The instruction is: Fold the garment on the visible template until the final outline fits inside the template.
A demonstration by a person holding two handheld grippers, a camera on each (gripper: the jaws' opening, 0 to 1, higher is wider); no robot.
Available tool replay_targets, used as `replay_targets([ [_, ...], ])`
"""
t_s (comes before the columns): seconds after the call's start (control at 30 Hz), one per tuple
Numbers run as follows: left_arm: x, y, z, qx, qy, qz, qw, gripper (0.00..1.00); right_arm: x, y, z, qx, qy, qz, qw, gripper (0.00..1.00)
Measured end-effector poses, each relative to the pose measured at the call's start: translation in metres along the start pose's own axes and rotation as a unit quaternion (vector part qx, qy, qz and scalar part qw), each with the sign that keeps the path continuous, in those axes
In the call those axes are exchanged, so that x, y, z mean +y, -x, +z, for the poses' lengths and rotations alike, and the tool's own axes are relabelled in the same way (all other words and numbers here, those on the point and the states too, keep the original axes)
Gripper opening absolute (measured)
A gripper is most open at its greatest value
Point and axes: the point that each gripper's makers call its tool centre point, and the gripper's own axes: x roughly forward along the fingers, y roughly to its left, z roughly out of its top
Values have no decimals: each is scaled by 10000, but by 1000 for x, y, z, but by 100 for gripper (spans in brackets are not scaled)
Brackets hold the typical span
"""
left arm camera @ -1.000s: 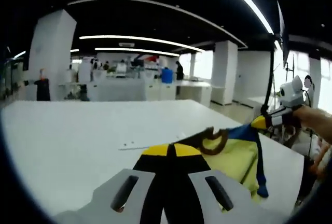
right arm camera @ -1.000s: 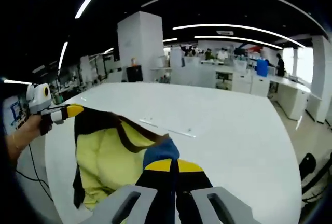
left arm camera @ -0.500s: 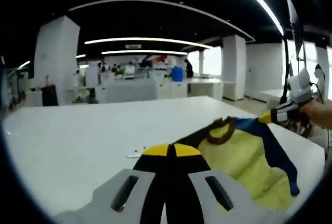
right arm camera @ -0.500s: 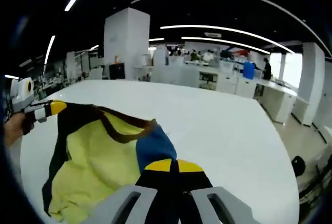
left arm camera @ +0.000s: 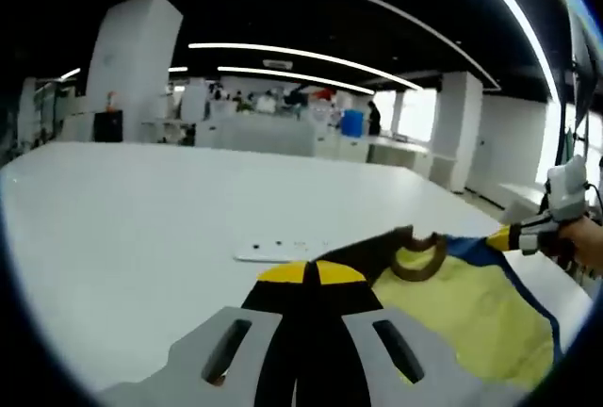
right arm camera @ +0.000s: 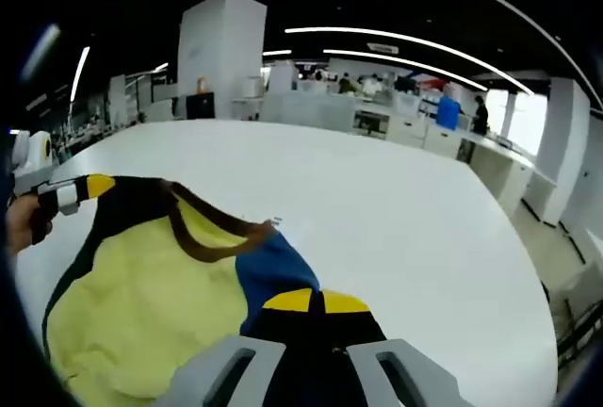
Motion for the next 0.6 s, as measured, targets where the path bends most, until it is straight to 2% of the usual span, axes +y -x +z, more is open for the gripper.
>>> replay_targets([
  [0.27, 16, -15, -29, 385, -295, 133, 9987, 0, -1, -23, -23, 294, -111, 0, 9995, 0],
  [0.5, 27, -17, -41, 604, -542, 185, 9965, 0, 0, -30, -29, 394, -211, 18, 9990, 0],
  [0.6, 29, -14, -41, 636, -597, 185, 9960, 6, -1, -27, -25, 364, -182, 41, 9992, 3],
])
